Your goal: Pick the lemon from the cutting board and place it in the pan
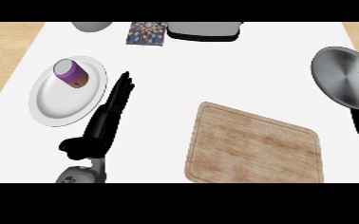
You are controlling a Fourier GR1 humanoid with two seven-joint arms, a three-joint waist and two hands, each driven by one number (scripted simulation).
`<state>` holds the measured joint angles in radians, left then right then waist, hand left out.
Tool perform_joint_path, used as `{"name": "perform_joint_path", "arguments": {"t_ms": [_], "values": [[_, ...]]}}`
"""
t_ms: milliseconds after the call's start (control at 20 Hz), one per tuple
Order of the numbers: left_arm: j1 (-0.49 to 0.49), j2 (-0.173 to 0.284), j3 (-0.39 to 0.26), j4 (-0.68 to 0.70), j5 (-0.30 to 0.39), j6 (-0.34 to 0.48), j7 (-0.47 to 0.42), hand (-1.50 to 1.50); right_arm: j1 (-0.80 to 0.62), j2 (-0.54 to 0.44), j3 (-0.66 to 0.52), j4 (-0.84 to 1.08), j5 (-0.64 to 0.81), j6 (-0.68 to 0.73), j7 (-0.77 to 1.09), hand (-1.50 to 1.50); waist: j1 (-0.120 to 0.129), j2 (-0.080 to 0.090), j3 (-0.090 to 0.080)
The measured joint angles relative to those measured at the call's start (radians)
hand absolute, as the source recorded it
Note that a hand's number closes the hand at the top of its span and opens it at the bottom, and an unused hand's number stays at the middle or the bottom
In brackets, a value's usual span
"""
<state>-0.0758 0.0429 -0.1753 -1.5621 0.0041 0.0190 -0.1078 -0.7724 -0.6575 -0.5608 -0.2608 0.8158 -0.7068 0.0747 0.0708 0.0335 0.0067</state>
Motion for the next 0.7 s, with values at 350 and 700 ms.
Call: {"name": "perform_joint_path", "arguments": {"t_ms": [350,700], "values": [[-0.005,-0.005,-0.007,-0.004,-0.003,-0.001,0.002,0.00,-0.032,-0.016,-0.059,0.067,-0.079,0.212,-0.079,-1.50,0.012,0.006,0.004],[0.000,0.001,0.007,0.006,0.006,-0.008,-0.008,0.00,-0.027,0.012,-0.175,0.012,-0.205,0.166,-0.264,-1.50,0.001,0.002,0.004]]}}
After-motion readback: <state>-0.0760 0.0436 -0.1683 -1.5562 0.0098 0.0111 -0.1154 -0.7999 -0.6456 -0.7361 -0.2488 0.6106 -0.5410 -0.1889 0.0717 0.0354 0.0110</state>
